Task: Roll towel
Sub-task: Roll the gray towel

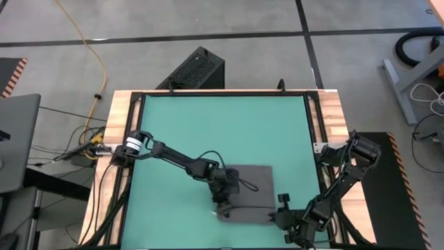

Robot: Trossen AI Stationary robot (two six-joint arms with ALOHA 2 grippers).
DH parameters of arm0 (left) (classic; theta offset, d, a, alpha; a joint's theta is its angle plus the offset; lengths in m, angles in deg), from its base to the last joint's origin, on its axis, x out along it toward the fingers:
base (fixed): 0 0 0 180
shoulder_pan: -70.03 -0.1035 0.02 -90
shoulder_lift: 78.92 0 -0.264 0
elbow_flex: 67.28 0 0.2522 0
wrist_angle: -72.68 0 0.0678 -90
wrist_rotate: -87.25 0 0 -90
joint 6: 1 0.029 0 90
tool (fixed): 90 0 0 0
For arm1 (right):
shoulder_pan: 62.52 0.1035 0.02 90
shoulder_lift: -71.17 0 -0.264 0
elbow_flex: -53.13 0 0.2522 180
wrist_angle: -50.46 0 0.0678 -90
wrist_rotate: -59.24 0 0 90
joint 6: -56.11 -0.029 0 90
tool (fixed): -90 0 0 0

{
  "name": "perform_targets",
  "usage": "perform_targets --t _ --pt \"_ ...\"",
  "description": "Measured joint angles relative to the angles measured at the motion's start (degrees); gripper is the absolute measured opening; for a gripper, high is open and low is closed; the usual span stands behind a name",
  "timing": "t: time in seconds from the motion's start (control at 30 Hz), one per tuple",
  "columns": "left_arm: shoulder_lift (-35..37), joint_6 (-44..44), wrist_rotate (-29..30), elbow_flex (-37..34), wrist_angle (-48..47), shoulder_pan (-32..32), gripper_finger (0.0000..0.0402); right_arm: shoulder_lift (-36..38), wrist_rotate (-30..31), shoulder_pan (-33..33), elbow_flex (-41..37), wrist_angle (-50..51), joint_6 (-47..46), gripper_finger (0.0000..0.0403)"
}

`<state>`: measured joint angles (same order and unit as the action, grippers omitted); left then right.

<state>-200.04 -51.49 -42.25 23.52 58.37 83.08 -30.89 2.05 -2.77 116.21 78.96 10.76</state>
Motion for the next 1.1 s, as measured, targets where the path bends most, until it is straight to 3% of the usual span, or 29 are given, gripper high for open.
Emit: perform_targets --t 0.17,0.37,0.47,0.67,0.77,0.97,1.1 --pt "0.0 2.61 -1.25 0.07 -5.94 -0.71 0.0158 0.04 -1.65 0.11 0.0 -0.61 -1.25 0.002" --pt "1.82 9.84 1.65 0.03 -11.15 -0.1 0.0158 0.04 -3.23 -0.34 -0.05 -0.7 -6.13 0.0025" --pt "5.16 13.56 6.3 0.05 -16.62 -0.01 0.0158 0.02 -4.05 -0.53 -0.07 -1.07 -7.16 0.0028" --pt "11.91 17.05 22.01 -0.03 -29.98 1.5 0.0158 -0.02 -4.96 -0.83 -0.09 -1.35 -7.34 0.0024" --pt "14.69 16.98 31.41 -0.03 -28.23 3.45 0.0158 -0.04 -5.27 -1.15 -0.11 -1.96 -7.35 0.0024" --pt "14.9 25.48 46.89 0.02 -12.38 9.84 0.0158 -0.04 -10.42 -2.59 -0.09 -2.47 -8.63 0.0024" --pt "9.75 28.54 50.15 0.03 -3.3 12.12 0.0151 0.9 -11.21 -3.23 -0.09 -2.73 -8.39 0.0024"
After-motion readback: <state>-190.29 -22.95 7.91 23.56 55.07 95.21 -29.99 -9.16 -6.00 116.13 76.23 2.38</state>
